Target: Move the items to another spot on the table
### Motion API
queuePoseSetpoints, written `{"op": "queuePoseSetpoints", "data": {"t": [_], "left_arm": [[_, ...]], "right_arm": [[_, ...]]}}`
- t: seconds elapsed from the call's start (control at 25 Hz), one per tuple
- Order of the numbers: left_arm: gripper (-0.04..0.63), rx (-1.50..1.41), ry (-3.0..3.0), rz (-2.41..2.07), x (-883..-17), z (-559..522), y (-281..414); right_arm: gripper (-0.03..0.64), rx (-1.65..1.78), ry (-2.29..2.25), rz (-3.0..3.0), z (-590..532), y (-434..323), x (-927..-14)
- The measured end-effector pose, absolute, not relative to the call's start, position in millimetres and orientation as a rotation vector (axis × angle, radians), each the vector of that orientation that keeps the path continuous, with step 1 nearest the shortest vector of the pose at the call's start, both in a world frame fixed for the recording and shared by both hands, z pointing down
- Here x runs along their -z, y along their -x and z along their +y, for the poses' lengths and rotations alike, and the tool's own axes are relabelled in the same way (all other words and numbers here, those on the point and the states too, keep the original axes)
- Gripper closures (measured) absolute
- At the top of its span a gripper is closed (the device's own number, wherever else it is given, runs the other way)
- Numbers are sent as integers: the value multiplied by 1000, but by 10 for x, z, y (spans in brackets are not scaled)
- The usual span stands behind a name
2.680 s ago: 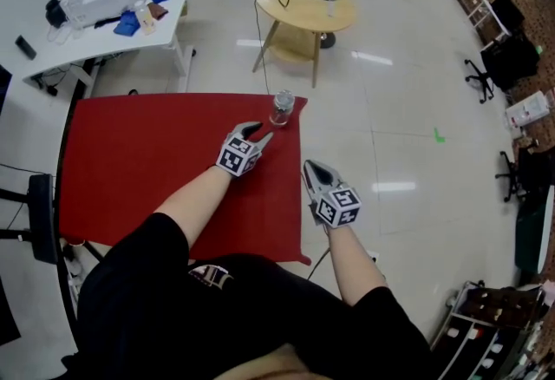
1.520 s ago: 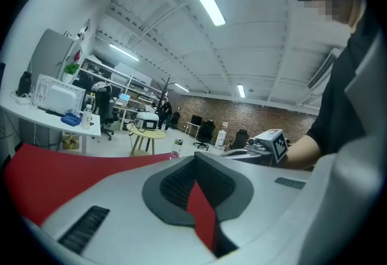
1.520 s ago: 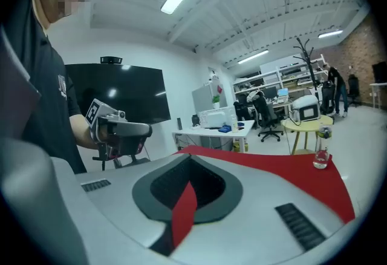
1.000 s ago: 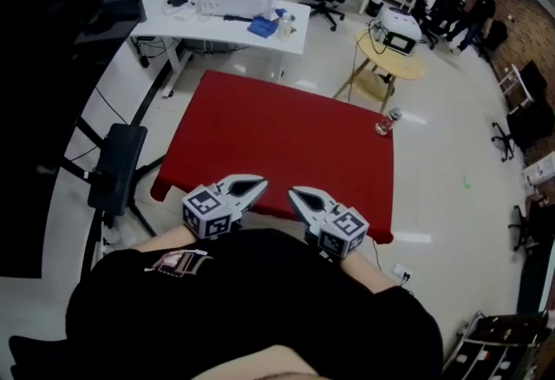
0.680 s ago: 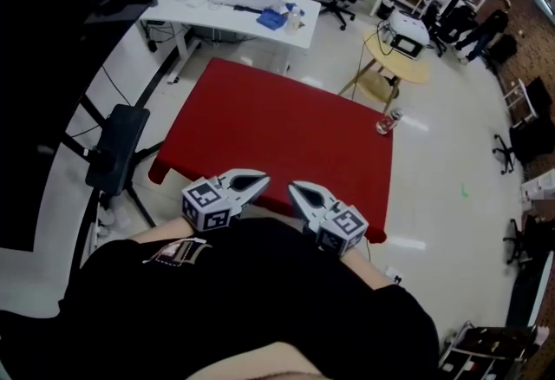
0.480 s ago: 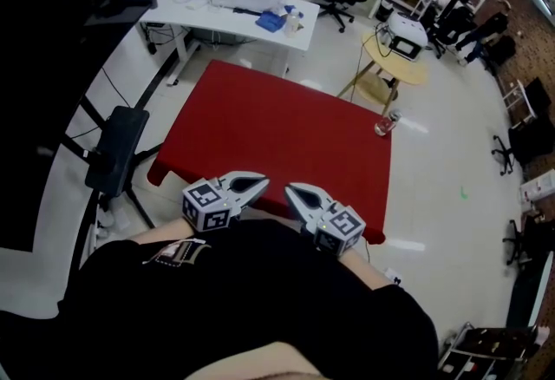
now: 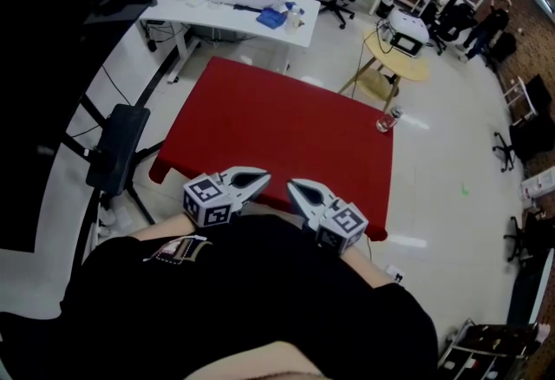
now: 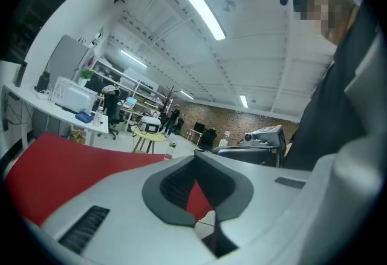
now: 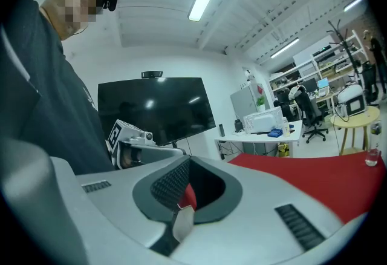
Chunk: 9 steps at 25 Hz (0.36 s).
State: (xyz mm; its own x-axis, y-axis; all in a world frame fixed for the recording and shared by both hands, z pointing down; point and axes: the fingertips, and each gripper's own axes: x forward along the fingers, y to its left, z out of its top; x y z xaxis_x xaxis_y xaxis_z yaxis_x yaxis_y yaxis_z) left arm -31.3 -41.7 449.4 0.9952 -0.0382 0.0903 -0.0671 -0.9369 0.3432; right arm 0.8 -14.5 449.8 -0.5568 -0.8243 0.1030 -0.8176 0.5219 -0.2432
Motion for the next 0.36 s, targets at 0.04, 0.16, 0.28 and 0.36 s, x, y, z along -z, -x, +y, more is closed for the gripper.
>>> {"op": "queuePoseSetpoints", "data": {"t": [0.04,0.16,0.28,0.36], "left_arm": [[592,-117,-2780,-74,-4509,-423,317],[592,-115,-2773,-71,-4537,-446,328],[592,-121,-2771,-70,-4541,-448,342],[592,-124,-2769,-71,-4541,-444,349]], "right_arm": [[614,412,1464,2719,-150,-2,-4498],[614,411,1460,2718,-165,14,-4505],[614,410,1459,2721,-167,30,-4504],[615,408,1456,2725,-163,41,-4502]]}}
